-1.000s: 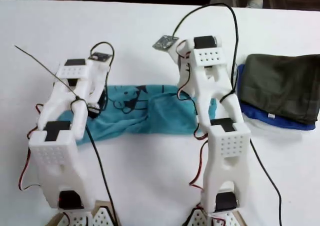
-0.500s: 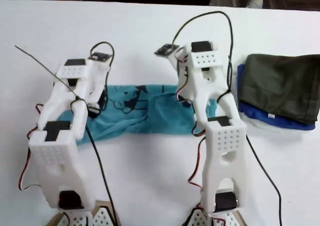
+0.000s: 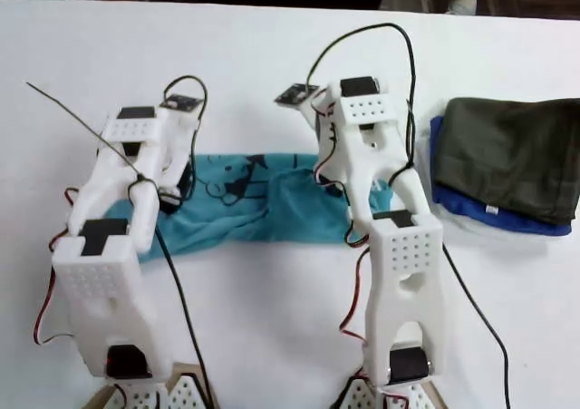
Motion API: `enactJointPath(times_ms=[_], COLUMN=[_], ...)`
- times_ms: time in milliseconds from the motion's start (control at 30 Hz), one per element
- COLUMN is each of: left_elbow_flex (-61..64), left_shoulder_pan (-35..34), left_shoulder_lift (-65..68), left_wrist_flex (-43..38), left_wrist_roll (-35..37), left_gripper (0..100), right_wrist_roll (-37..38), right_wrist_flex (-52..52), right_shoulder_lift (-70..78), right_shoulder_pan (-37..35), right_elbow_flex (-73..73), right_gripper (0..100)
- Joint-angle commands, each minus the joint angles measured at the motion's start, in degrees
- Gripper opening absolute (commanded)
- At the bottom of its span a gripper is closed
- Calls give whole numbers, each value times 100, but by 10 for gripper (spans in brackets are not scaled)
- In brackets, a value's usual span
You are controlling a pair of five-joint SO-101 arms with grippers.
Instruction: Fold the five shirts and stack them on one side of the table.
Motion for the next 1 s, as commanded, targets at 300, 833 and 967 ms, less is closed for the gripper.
enactJointPath(times_ms=[300, 833, 967], left_elbow_flex=[-189, -189, -189], left_shoulder_pan=[-88, -88, -88], left_shoulder_lift=[88, 88, 88], left_wrist_flex=[-220, -220, -220], left_wrist_roll=[0, 0, 0], left_gripper=[26, 26, 26], right_wrist_roll=[220, 967, 967], right_wrist_flex=[-40, -66, -66], right_shoulder_lift=[-901, -857, -681], right_shoulder_pan=[13, 163, 180], right_elbow_flex=[-193, -835, -826], right_gripper=[20, 24, 25])
